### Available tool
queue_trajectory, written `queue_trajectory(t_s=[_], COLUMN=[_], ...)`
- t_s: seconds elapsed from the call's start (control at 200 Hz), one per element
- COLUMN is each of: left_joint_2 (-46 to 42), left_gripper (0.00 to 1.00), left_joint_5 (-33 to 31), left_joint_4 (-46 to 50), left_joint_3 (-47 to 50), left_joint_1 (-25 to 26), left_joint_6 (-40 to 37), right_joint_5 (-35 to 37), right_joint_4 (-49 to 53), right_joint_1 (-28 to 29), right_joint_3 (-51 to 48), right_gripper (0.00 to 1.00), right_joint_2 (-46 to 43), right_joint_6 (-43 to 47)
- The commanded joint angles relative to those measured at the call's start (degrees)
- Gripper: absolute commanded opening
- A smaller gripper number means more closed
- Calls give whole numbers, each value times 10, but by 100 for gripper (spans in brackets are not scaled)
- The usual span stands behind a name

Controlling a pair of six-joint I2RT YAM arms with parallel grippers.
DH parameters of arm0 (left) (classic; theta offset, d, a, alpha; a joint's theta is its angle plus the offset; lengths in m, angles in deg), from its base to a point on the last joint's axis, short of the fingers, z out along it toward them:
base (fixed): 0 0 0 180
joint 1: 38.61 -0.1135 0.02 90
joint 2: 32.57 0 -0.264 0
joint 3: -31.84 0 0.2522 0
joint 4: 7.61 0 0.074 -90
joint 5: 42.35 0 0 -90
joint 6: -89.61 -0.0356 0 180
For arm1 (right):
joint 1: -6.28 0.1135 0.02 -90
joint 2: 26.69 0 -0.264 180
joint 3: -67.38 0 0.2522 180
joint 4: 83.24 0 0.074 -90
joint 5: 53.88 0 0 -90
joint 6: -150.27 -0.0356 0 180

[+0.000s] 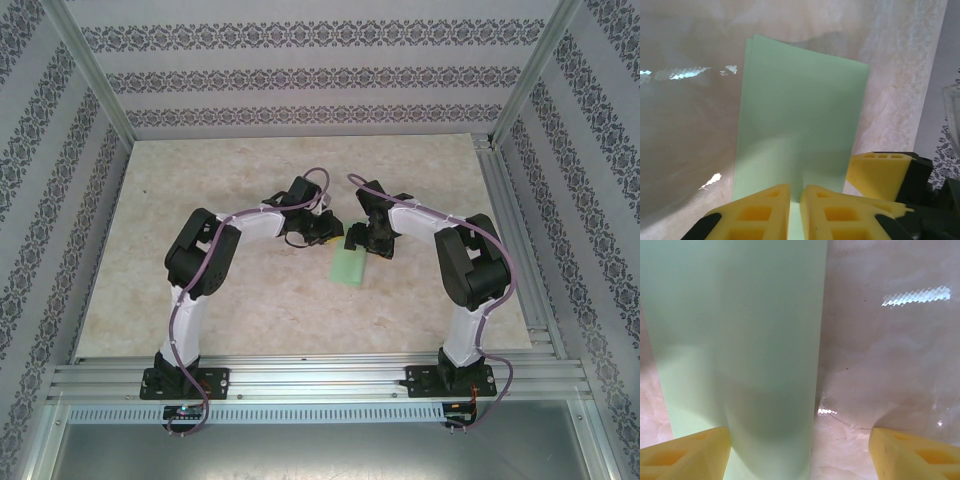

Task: Fold a paper plane with a square sheet of paper (pick it up from the middle)
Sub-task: Hold the square sheet of paper at the center of the table, then fold the square sheet of paper in half at the center of the table.

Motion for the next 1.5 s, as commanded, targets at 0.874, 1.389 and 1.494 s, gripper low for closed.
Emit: queue_trajectory(t_s=[0.874, 1.389, 1.494], left_joint_2=[52, 58, 62], left_gripper=[12, 11, 11], left_joint_5=[-22, -26, -24], left_joint_4=[45, 64, 67], left_joint_3=[-22, -34, -37], left_joint_1=[13, 15, 15], left_joint_6=[-26, -44, -45], right_joint_5=[-7, -181, -197], right_joint_4=[-10, -193, -212], right_joint_1=[-4, -38, -38], right_joint_3=[-1, -105, -110], right_gripper=[77, 35, 25], right_joint_2=[-17, -124, -107], right_joint_6=[-10, -63, -70])
